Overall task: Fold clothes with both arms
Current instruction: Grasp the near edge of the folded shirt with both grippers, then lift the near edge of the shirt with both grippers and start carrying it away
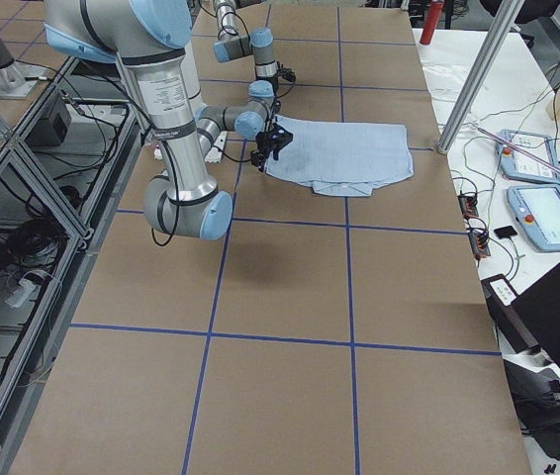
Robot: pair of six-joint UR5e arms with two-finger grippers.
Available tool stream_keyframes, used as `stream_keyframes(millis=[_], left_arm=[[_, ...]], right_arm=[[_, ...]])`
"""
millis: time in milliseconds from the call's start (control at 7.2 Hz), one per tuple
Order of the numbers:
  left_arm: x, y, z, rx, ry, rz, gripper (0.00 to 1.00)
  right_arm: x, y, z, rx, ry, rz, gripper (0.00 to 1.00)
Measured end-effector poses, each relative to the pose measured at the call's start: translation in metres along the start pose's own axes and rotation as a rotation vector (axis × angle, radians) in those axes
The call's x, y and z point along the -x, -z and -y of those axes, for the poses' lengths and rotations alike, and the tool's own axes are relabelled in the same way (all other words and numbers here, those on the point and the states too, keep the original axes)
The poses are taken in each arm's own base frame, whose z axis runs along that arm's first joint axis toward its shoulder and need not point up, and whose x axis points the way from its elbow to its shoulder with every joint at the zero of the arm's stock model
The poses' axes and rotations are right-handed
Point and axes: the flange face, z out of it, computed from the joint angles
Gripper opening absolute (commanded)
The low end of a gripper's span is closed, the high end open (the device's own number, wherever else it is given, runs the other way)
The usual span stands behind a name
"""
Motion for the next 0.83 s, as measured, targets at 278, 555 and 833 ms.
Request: stream_keyframes(millis=[278, 555, 833], left_arm=[[0.0000, 0.0000, 0.0001, 0.000, 0.000, 0.000, 0.00], [0.0001, 0.0000, 0.0002, 0.000, 0.000, 0.000, 0.00], [0.0009, -0.0007, 0.0006, -0.001, 0.000, 0.002, 0.00]], right_arm=[[-0.0003, -0.0011, -0.0016, 0.001, 0.005, -0.002, 0.89], [-0.0007, -0.0017, -0.0020, 0.002, 0.009, -0.004, 0.81], [-0.0007, -0.0017, -0.0025, 0.003, 0.010, -0.003, 0.47]])
